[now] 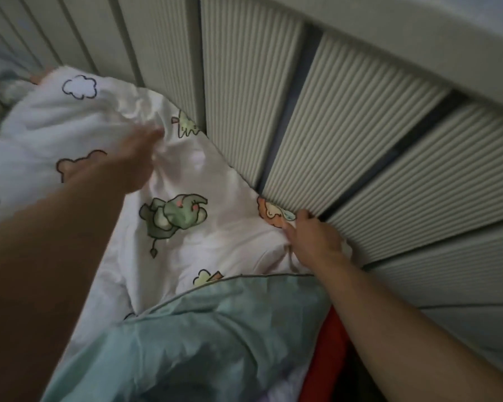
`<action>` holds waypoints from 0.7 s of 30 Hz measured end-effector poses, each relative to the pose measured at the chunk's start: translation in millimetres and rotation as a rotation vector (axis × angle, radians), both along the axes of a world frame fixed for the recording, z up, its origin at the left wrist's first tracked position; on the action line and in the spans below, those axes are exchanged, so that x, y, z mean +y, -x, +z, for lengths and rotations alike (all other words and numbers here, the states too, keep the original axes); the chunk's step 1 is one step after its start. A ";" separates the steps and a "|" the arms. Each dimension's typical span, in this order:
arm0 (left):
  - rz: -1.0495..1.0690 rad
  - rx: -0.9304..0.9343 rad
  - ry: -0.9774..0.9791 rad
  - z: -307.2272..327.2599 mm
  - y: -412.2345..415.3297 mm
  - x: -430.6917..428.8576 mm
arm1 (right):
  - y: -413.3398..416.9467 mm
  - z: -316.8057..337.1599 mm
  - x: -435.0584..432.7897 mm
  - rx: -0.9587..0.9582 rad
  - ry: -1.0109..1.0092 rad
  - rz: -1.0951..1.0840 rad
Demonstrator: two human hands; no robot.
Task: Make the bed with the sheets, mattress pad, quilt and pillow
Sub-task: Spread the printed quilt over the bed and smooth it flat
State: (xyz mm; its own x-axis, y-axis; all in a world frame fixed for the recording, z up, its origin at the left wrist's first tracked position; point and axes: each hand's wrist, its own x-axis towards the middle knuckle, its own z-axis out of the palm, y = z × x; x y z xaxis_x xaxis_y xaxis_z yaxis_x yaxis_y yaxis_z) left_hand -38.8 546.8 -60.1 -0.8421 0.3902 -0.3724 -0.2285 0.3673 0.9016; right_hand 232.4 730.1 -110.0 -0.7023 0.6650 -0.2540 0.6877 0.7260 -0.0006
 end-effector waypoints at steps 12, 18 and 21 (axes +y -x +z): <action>-0.205 0.019 0.217 -32.4 -95.8 -41.1 | 5.1 -4.2 -28.2 0.239 -0.227 0.229; -0.304 0.052 0.386 -15.4 -131.8 -124.2 | 17.5 25.7 -82.4 0.272 -0.034 0.466; -0.417 0.091 0.543 -9.9 -164.8 -162.4 | 4.8 42.1 -119.4 0.081 0.188 0.510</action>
